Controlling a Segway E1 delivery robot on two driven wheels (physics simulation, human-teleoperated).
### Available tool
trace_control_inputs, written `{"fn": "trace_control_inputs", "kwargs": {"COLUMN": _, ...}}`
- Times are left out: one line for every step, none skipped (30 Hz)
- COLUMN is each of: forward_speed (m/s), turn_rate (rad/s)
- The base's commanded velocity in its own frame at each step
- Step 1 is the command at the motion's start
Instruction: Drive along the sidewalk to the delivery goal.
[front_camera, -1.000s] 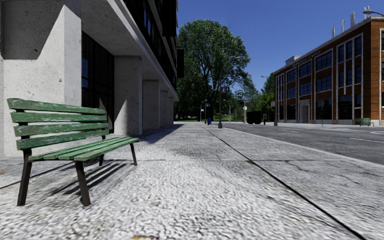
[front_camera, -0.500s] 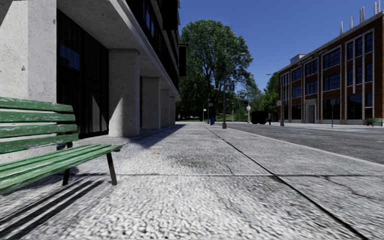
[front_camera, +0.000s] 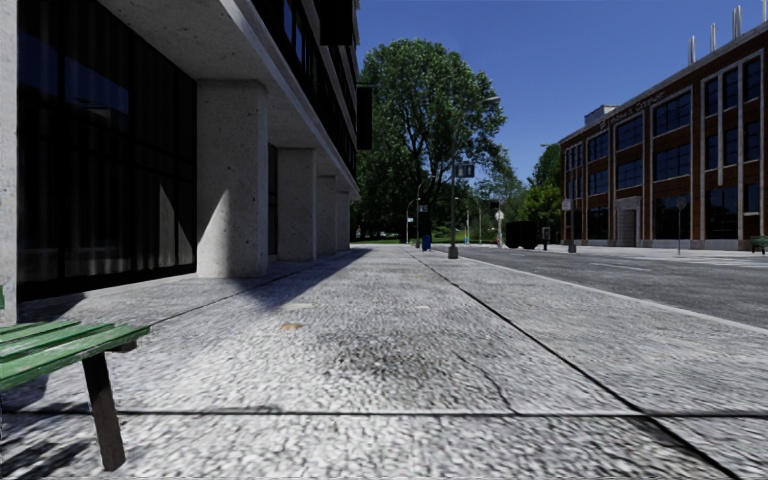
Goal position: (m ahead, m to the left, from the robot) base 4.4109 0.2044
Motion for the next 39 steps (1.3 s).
{"fn": "trace_control_inputs", "kwargs": {"forward_speed": 2.00, "turn_rate": 0.32}}
{"fn": "trace_control_inputs", "kwargs": {"forward_speed": 2.00, "turn_rate": 0.24}}
{"fn": "trace_control_inputs", "kwargs": {"forward_speed": 2.00, "turn_rate": 0.04}}
{"fn": "trace_control_inputs", "kwargs": {"forward_speed": 2.00, "turn_rate": 0.00}}
{"fn": "trace_control_inputs", "kwargs": {"forward_speed": 2.00, "turn_rate": 0.00}}
{"fn": "trace_control_inputs", "kwargs": {"forward_speed": 2.00, "turn_rate": 0.00}}
{"fn": "trace_control_inputs", "kwargs": {"forward_speed": 2.00, "turn_rate": 0.00}}
{"fn": "trace_control_inputs", "kwargs": {"forward_speed": 2.00, "turn_rate": 0.00}}
{"fn": "trace_control_inputs", "kwargs": {"forward_speed": 2.00, "turn_rate": 0.00}}
{"fn": "trace_control_inputs", "kwargs": {"forward_speed": 2.00, "turn_rate": 0.00}}
{"fn": "trace_control_inputs", "kwargs": {"forward_speed": 2.00, "turn_rate": 0.00}}
{"fn": "trace_control_inputs", "kwargs": {"forward_speed": 2.00, "turn_rate": 0.17}}
{"fn": "trace_control_inputs", "kwargs": {"forward_speed": 2.00, "turn_rate": 0.52}}
{"fn": "trace_control_inputs", "kwargs": {"forward_speed": 2.00, "turn_rate": 0.52}}
{"fn": "trace_control_inputs", "kwargs": {"forward_speed": 2.00, "turn_rate": 0.52}}
{"fn": "trace_control_inputs", "kwargs": {"forward_speed": 2.00, "turn_rate": 0.31}}
{"fn": "trace_control_inputs", "kwargs": {"forward_speed": 2.00, "turn_rate": 0.04}}
{"fn": "trace_control_inputs", "kwargs": {"forward_speed": 2.00, "turn_rate": 0.00}}
{"fn": "trace_control_inputs", "kwargs": {"forward_speed": 2.00, "turn_rate": 0.00}}
{"fn": "trace_control_inputs", "kwargs": {"forward_speed": 2.00, "turn_rate": 0.00}}
{"fn": "trace_control_inputs", "kwargs": {"forward_speed": 2.00, "turn_rate": 0.00}}
{"fn": "trace_control_inputs", "kwargs": {"forward_speed": 2.00, "turn_rate": 0.00}}
{"fn": "trace_control_inputs", "kwargs": {"forward_speed": 2.00, "turn_rate": 0.00}}
{"fn": "trace_control_inputs", "kwargs": {"forward_speed": 2.00, "turn_rate": 0.00}}
{"fn": "trace_control_inputs", "kwargs": {"forward_speed": 2.00, "turn_rate": 0.00}}
{"fn": "trace_control_inputs", "kwargs": {"forward_speed": 2.00, "turn_rate": 0.00}}
{"fn": "trace_control_inputs", "kwargs": {"forward_speed": 2.00, "turn_rate": 0.00}}
{"fn": "trace_control_inputs", "kwargs": {"forward_speed": 2.00, "turn_rate": 0.00}}
{"fn": "trace_control_inputs", "kwargs": {"forward_speed": 2.00, "turn_rate": 0.00}}
{"fn": "trace_control_inputs", "kwargs": {"forward_speed": 2.00, "turn_rate": 0.00}}
{"fn": "trace_control_inputs", "kwargs": {"forward_speed": 2.00, "turn_rate": 0.00}}
{"fn": "trace_control_inputs", "kwargs": {"forward_speed": 2.00, "turn_rate": 0.00}}
{"fn": "trace_control_inputs", "kwargs": {"forward_speed": 2.00, "turn_rate": 0.00}}
{"fn": "trace_control_inputs", "kwargs": {"forward_speed": 2.00, "turn_rate": 0.00}}
{"fn": "trace_control_inputs", "kwargs": {"forward_speed": 2.00, "turn_rate": 0.00}}
{"fn": "trace_control_inputs", "kwargs": {"forward_speed": 2.00, "turn_rate": 0.00}}
{"fn": "trace_control_inputs", "kwargs": {"forward_speed": 1.93, "turn_rate": 0.00}}
{"fn": "trace_control_inputs", "kwargs": {"forward_speed": 1.93, "turn_rate": 0.00}}
{"fn": "trace_control_inputs", "kwargs": {"forward_speed": 1.87, "turn_rate": 0.00}}
